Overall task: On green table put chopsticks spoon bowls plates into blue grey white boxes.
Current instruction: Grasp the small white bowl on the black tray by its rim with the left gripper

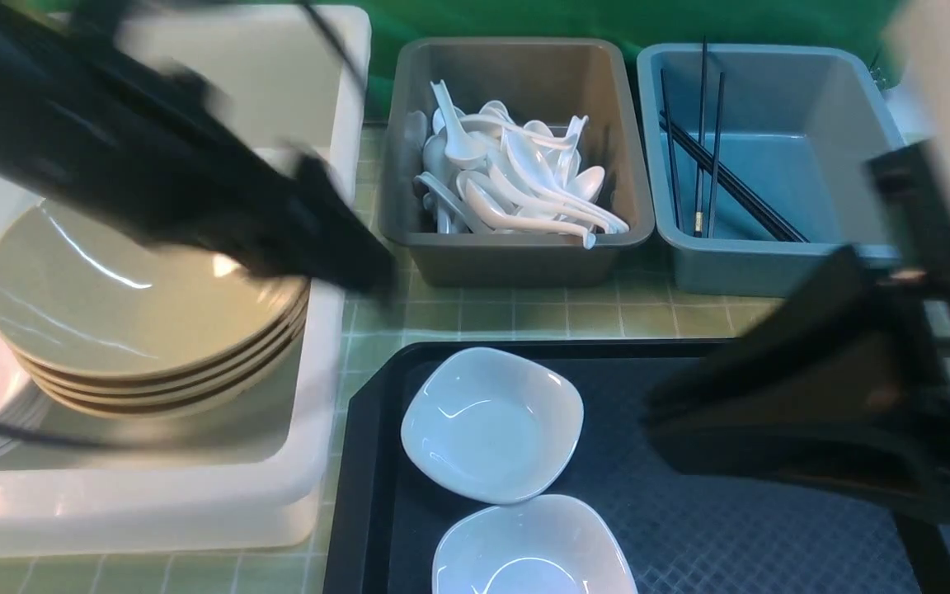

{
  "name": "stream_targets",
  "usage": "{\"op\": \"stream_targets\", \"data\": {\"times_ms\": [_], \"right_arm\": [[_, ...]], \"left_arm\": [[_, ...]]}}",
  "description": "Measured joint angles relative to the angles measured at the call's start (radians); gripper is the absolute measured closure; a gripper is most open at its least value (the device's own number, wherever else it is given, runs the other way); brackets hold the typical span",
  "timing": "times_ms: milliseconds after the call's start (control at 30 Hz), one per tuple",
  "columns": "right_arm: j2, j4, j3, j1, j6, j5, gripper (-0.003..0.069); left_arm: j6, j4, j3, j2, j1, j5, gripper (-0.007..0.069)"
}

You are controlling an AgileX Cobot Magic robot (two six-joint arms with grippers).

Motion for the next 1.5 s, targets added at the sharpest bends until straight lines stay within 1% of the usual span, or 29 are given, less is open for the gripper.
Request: {"op": "stream_targets", "data": {"times_ms": [33,67,133,167,200,233,267,333,400,467,600,667,700,867,967,1167,1400,1500], "right_arm": [[-0.018,0.000,0.000,0.000,0.000,0.001,0.0582],[-0.044,0.000,0.000,0.000,0.000,0.001,0.0581],[-0.085,0.000,0.000,0.000,0.000,0.001,0.0580],[-0.088,0.000,0.000,0.000,0.000,0.001,0.0579],[-0.112,0.000,0.000,0.000,0.001,0.001,0.0576],[-0.115,0.000,0.000,0.000,0.003,0.001,0.0576],[-0.131,0.000,0.000,0.000,0.013,0.007,0.0571],[-0.136,0.000,-0.001,0.000,0.022,0.014,0.0569],[-0.136,0.000,-0.001,0.000,0.038,0.043,0.0566],[-0.135,-0.001,-0.001,0.000,0.046,0.058,0.0565],[-0.131,-0.001,-0.001,0.000,0.057,0.083,0.0559],[-0.129,-0.001,-0.001,0.000,0.058,0.087,0.0558],[-0.128,-0.001,-0.001,0.000,0.059,0.089,0.0557],[-0.127,-0.001,-0.001,0.000,0.060,0.095,0.0549],[-0.127,-0.001,-0.001,0.000,0.060,0.101,0.0548],[-0.127,-0.001,-0.001,0.000,0.060,0.106,0.0540],[-0.127,-0.001,-0.001,0.000,0.058,0.106,0.0533],[-0.127,-0.001,-0.001,0.000,0.057,0.106,0.0531]], "left_arm": [[0.004,0.009,0.001,0.024,-0.033,0.001,0.0039],[0.008,0.025,0.002,0.065,-0.100,0.001,0.0052],[0.003,0.052,0.003,0.139,-0.171,-0.002,0.0053],[0.003,0.052,0.004,0.147,-0.171,-0.004,0.0053],[-0.024,0.078,0.007,0.204,-0.206,-0.021,0.0053],[-0.032,0.083,0.007,0.211,-0.212,-0.027,0.0053],[-0.075,0.110,0.007,0.271,-0.224,-0.065,0.0053],[-0.105,0.131,0.000,0.298,-0.227,-0.087,0.0053],[-0.179,0.188,-0.056,0.371,-0.227,-0.102,0.0050],[-0.227,0.224,-0.102,0.408,-0.227,-0.099,0.0049],[-0.313,0.348,-0.249,0.521,-0.228,-0.061,0.0044],[-0.322,0.375,-0.280,0.552,-0.228,-0.047,0.0041],[-0.330,0.402,-0.305,0.587,-0.228,-0.036,0.0027],[-0.331,0.464,-0.327,0.675,-0.228,-0.043,0.0029],[-0.331,0.472,-0.330,0.699,-0.228,-0.073,0.0030],[-0.332,0.459,-0.331,0.716,-0.228,-0.083,0.0036],[-0.331,0.428,-0.334,0.745,-0.204,-0.032,0.0162],[-0.319,0.385,-0.339,0.779,-0.169,-0.003,0.0258]]}}
